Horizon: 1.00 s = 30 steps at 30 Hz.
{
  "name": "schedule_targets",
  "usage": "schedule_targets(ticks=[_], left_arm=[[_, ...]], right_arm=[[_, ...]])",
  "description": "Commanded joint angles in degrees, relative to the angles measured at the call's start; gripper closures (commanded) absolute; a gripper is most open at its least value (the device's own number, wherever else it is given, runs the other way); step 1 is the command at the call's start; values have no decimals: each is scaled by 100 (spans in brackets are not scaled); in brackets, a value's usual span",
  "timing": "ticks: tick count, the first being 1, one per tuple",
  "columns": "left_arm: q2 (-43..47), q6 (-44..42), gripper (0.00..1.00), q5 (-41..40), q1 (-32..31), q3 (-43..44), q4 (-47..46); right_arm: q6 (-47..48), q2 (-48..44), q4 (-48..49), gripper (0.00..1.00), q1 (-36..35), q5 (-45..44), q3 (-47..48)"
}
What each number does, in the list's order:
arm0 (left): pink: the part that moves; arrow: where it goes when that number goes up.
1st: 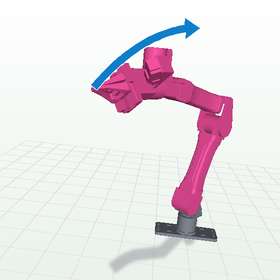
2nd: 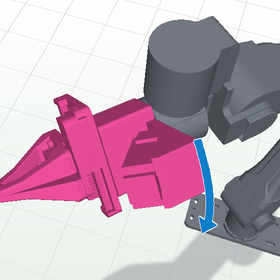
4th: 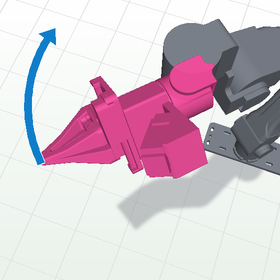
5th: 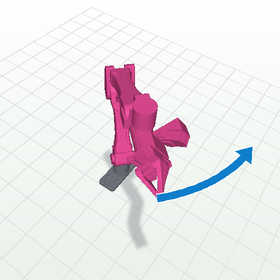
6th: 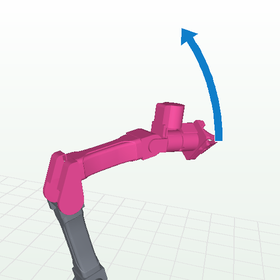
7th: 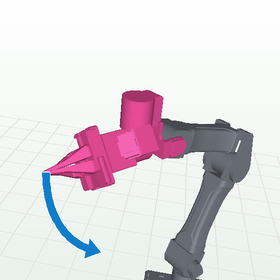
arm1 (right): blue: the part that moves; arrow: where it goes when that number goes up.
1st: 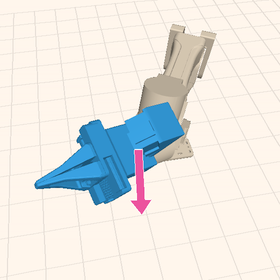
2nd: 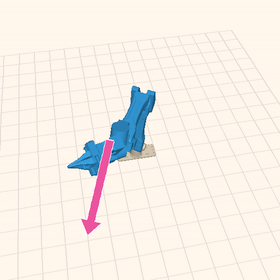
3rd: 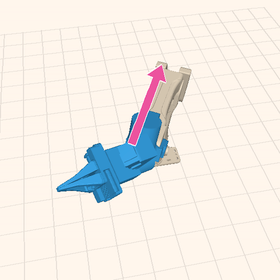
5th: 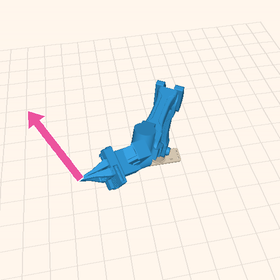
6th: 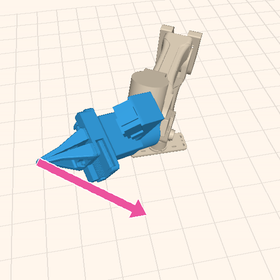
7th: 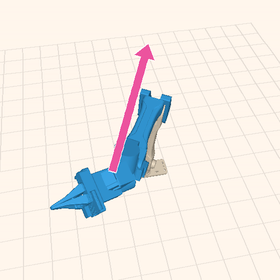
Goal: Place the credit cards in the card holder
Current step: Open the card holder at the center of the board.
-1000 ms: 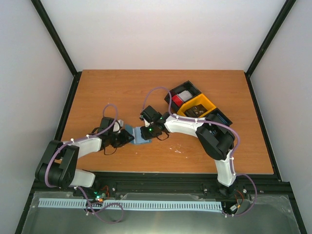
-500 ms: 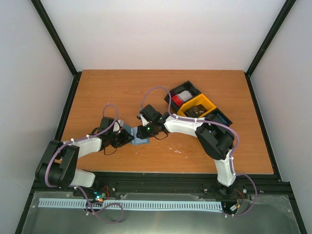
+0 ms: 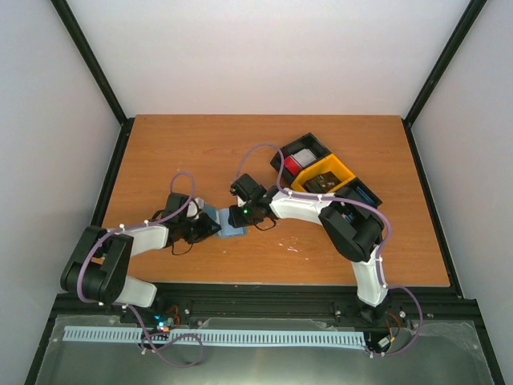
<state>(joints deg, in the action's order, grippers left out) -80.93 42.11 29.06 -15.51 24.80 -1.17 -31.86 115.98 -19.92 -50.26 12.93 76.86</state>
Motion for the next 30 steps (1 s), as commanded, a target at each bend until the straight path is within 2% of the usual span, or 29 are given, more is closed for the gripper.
schedule_targets(ticks=[1,9,13,16,21,30], left_arm=[[-111,-7,86,-8,-31,12,-133],[-205,3,87,25,-27,16,-205],[-268,-9,87,55,-31,33,-233],[-316,-10,88,81,-31,49,-272],[-395,-10,89,59,-31,47,-337],[-450,-42,89,22,-31,34,-386]], right_arm=[[-145,-25,-159,66,30,-273,-73],[-207,-27,-266,65,35,-484,-36],[-205,43,-236,63,34,-306,-5],[-253,139,8,63,85,314,-80],[-589,193,1049,63,223,1476,-485],[-972,208,2199,62,401,2528,-715]])
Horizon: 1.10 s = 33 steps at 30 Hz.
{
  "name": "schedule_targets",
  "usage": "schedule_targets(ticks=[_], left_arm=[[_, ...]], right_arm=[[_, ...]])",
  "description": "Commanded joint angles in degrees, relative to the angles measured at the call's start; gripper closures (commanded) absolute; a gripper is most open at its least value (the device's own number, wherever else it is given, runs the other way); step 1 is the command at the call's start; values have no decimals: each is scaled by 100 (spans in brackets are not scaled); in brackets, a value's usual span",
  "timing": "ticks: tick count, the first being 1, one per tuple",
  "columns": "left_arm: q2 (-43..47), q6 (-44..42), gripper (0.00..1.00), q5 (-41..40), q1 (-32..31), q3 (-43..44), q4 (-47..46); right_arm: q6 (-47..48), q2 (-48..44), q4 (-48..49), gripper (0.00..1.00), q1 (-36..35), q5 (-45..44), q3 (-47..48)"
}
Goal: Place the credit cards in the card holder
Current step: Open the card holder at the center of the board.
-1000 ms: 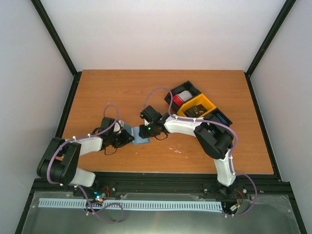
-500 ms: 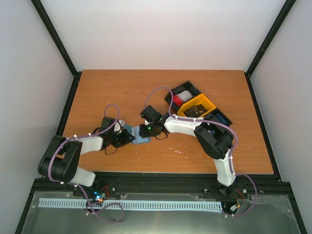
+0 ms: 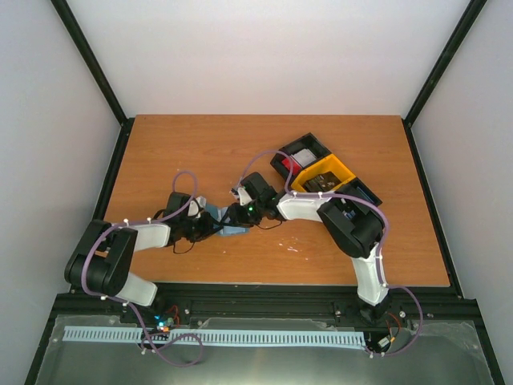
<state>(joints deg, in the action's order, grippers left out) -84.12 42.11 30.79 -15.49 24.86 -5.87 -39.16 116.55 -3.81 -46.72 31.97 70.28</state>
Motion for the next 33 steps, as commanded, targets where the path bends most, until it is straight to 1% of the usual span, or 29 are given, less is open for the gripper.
schedule_targets(ticks=[1,4,11,14,17,25,29,33], left_arm=[[-129,-44,89,-147,-33,27,77],[-124,-53,89,-177,-33,20,78],[-124,-54,89,-178,-35,19,81],[-101,-56,89,-189,-33,10,82],[-126,-46,89,-182,-33,10,74],[-177,-45,89,-125,-33,16,30],[-191,-56,89,-125,-33,10,24],[-210,-45,89,-117,-34,10,10]], right_arm=[[-231,176,563,62,56,593,-32],[-136,112,421,62,68,390,-26],[78,-708,-187,62,93,-1144,-374],[55,-763,-496,63,93,-1498,-387],[79,-674,-572,63,93,-1533,-367],[126,-383,-515,64,94,-1054,-268],[125,-363,-299,68,93,-690,-272],[143,-422,-264,73,93,-700,-283]])
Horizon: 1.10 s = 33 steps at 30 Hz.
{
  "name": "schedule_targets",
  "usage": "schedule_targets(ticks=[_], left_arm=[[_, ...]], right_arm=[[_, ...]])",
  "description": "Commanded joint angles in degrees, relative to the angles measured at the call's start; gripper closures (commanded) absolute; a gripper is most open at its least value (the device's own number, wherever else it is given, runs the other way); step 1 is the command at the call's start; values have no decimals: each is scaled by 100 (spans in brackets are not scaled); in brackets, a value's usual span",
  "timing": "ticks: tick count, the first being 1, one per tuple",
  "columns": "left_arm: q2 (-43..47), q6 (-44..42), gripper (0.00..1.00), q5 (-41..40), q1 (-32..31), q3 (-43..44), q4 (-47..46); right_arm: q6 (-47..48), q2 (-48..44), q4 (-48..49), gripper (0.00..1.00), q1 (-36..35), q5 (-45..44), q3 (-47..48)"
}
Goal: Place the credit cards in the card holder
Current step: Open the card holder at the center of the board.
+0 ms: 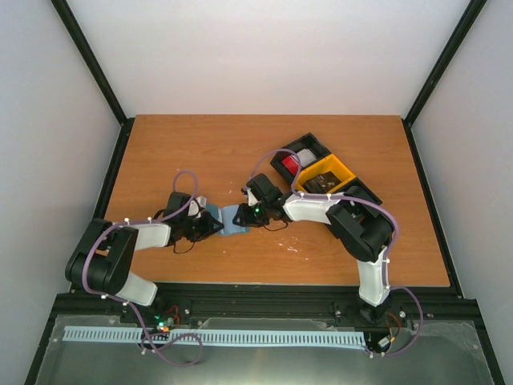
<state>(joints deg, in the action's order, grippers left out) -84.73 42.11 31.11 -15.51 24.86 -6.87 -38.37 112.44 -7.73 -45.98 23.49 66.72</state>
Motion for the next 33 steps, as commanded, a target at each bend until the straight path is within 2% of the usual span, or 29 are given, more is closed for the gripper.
schedule_targets(ticks=[1,11,14,20,33], left_arm=[[-143,-49,89,-145,-31,16,107],[-139,-69,89,-138,-31,34,124],[-137,-71,89,-134,-31,52,145],[-107,-84,89,-153,-31,64,193],[-78,-106,89,-167,-31,71,230]], right_arm=[[73,-36,148,74,19,156,73],[22,-130,690,74,19,597,-82],[-40,-191,922,68,19,697,-165],[-191,-264,1256,65,21,752,-309],[-660,-369,2171,53,62,987,-702]])
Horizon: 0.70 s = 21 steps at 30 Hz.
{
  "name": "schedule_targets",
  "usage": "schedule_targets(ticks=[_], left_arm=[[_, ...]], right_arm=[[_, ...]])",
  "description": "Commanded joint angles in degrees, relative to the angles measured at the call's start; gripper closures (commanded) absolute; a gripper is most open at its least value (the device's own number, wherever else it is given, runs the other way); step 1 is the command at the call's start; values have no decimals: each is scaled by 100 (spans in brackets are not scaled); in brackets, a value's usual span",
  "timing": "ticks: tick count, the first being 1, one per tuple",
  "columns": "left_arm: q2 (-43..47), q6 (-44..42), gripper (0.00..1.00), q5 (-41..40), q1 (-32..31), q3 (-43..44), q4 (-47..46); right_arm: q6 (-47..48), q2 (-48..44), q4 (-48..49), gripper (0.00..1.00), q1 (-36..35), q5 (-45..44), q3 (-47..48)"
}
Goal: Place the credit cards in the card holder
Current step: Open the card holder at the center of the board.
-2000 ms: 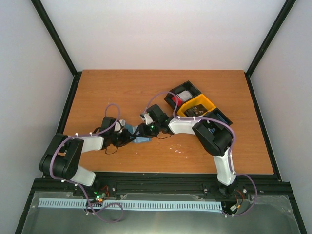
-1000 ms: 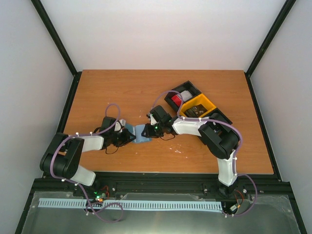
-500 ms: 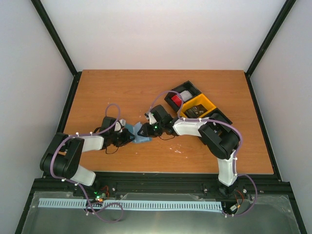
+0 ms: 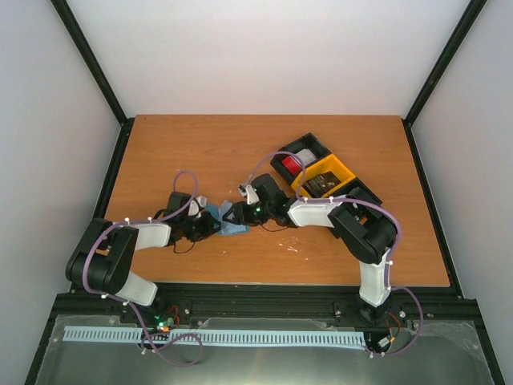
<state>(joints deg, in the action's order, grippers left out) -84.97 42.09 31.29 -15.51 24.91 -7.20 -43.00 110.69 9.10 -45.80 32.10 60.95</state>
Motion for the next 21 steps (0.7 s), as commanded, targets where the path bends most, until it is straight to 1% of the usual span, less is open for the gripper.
schedule_targets(ticks=[1,5,12,15,18,21], left_arm=[[-57,-100,89,-182,-31,67,263],[-56,-105,89,-184,-31,67,272],[-11,-95,89,-192,-31,33,272],[19,-95,89,-198,-31,32,286],[50,-95,89,-209,-31,23,305],[74,-98,89,-213,-31,23,315]], right_arm=[[-226,-183,527,52,45,139,-140],[-340,-138,645,52,53,134,-187],[-512,-98,938,54,54,187,-257],[-539,-114,1003,62,58,138,-287],[-471,-46,756,69,53,54,-189],[-336,12,509,71,49,-56,-112]])
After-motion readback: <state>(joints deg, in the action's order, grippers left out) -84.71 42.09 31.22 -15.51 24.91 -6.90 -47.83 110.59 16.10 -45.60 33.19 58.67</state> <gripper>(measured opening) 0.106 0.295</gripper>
